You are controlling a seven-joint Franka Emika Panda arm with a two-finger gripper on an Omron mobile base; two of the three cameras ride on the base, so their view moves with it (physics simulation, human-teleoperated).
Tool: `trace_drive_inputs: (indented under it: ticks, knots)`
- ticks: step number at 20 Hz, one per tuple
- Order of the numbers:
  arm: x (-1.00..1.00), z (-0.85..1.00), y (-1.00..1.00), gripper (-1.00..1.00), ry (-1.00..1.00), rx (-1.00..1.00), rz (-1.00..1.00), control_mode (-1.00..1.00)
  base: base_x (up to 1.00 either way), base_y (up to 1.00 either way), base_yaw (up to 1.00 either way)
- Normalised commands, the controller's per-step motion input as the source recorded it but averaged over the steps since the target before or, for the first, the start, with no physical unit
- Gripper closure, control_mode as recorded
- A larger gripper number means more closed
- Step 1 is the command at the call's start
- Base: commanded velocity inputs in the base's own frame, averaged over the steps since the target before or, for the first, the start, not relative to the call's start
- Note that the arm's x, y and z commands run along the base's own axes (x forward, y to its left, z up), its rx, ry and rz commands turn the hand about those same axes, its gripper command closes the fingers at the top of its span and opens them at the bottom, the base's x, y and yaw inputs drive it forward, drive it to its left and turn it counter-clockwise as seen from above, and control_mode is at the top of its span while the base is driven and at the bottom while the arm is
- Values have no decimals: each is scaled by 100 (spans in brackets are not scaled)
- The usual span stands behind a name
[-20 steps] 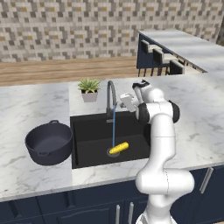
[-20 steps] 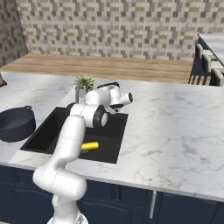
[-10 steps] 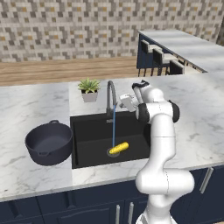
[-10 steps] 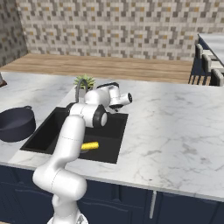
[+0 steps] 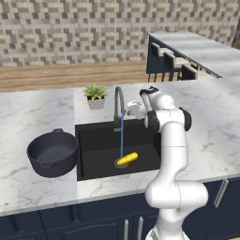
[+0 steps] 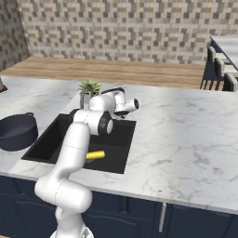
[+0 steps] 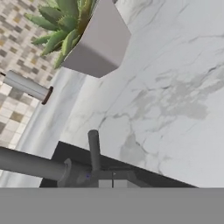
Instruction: Dump the corn from the pot into the sink. Then turn on the water and wash the corn. Then turn off the water and put the corn back in the pot.
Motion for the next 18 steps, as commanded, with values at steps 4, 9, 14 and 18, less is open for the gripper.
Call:
trace_drive_inputs:
  ticks: [4, 9, 14, 18]
  knots:
    - [18, 0, 37, 100, 0, 4, 0, -100, 0, 0, 0]
    - [30, -1, 28, 100, 0, 6, 0, -100, 0, 0, 0]
    - [38, -3, 28, 100, 0, 6, 0, -100, 0, 0, 0]
    - [29, -6, 45, 100, -1, 3, 0, -100, 0, 0, 0]
